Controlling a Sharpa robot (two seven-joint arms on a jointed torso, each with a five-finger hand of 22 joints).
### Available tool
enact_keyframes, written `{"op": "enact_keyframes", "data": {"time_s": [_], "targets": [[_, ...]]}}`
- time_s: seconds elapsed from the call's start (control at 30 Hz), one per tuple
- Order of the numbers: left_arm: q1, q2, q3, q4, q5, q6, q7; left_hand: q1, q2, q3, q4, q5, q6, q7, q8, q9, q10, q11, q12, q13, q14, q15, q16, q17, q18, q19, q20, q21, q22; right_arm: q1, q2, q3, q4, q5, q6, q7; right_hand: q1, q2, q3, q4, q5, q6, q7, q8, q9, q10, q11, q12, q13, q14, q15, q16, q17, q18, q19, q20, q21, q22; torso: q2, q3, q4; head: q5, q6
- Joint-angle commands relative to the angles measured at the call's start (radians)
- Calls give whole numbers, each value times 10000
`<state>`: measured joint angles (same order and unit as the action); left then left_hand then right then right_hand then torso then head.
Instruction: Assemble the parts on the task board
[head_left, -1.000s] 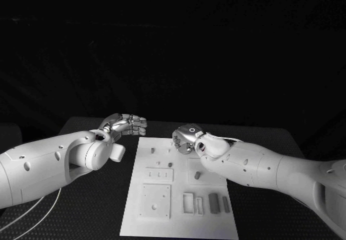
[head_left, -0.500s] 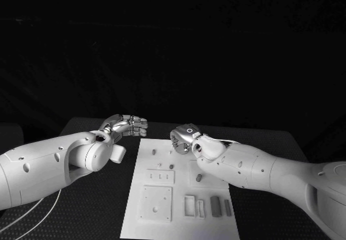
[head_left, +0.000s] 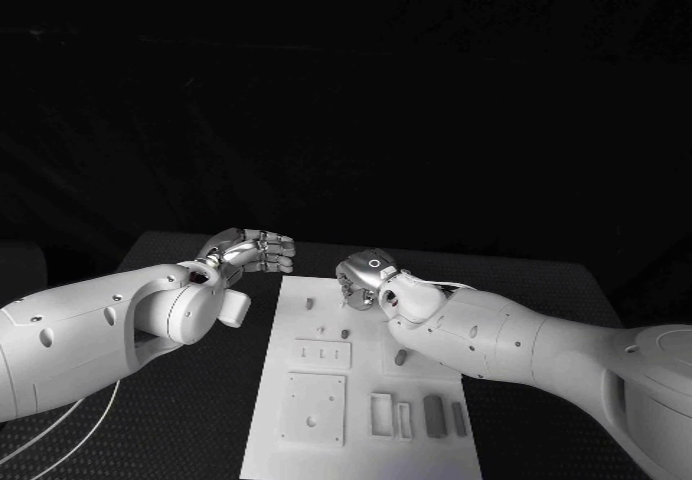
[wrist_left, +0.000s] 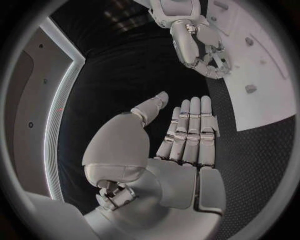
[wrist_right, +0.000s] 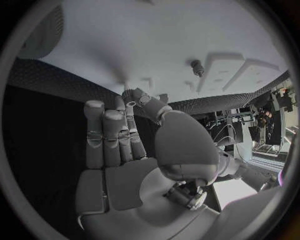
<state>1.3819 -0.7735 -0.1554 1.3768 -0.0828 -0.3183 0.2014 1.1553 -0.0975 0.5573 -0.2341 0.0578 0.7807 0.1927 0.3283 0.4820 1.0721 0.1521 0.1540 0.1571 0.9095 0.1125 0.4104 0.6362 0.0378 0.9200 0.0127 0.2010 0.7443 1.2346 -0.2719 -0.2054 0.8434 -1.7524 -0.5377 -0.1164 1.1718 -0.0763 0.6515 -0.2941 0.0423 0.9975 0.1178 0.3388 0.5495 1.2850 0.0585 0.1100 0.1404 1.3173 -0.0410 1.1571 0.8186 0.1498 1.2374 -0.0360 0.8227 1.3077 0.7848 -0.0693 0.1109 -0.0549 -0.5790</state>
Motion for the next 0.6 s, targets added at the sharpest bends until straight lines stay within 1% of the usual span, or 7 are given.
{"op": "enact_keyframes", "data": {"time_s": [0.03, 0.17, 0.37, 0.6], "targets": [[26, 25, 9, 19, -7, 56, 106, -61, -35, 2, 47, -45, -12, 39, -49, 3, -18, 2, -57, 3, -10, 27, -71, 19, 56, -44, 19, -37, 16, 16, 22, 2, -20, -177, -63, -104, 56, 28, 63, 25, 51, 60, 1, 52, 8, 352, -57, 53, -9, -118, -183, 46, 1, 1119, -10, -67, 38, 226, 54, -10, 20, -4, 44], [26, 34, 9, 2, -7, 68, 92, -64, -37, 1, 49, -45, -13, 41, -50, 3, -19, 2, -60, 3, -10, 27, -76, 23, 56, -44, 20, -38, 17, 22, 43, 2, -12, -187, -23, -123, 52, 24, 66, 26, 51, 61, 2, 51, 9, 353, -57, 51, -6, -119, -183, 48, 1, 1119, -9, -65, 42, 225, 54, -3, 10, 46, 6], [26, 27, 9, 10, -7, 78, 92, -67, -41, -1, 53, -44, -17, 45, -54, 4, -20, 4, -67, 4, -10, 28, -85, 31, 56, -44, 21, -41, 20, 22, 49, 1, -87, -264, 22, -239, 50, 19, 74, 26, 51, 58, 2, 48, 9, 351, -56, 44, -3, -121, -182, 51, -1, 1119, -11, -62, 47, 224, 56, -4, 11, 16, 19], [27, 17, 9, 15, -7, 78, 90, -72, -44, -3, 57, -45, -20, 49, -57, 4, -21, 5, -72, 5, -10, 30, -94, 38, 56, -46, 23, -45, 23, 27, 33, 1, -150, -314, 107, -268, 49, 12, 81, 25, 51, 56, 3, 45, 10, 350, -55, 39, 0, -124, -182, 52, -3, 1120, -14, -59, 51, 223, 67, -5, 0, 41, 39]]}}
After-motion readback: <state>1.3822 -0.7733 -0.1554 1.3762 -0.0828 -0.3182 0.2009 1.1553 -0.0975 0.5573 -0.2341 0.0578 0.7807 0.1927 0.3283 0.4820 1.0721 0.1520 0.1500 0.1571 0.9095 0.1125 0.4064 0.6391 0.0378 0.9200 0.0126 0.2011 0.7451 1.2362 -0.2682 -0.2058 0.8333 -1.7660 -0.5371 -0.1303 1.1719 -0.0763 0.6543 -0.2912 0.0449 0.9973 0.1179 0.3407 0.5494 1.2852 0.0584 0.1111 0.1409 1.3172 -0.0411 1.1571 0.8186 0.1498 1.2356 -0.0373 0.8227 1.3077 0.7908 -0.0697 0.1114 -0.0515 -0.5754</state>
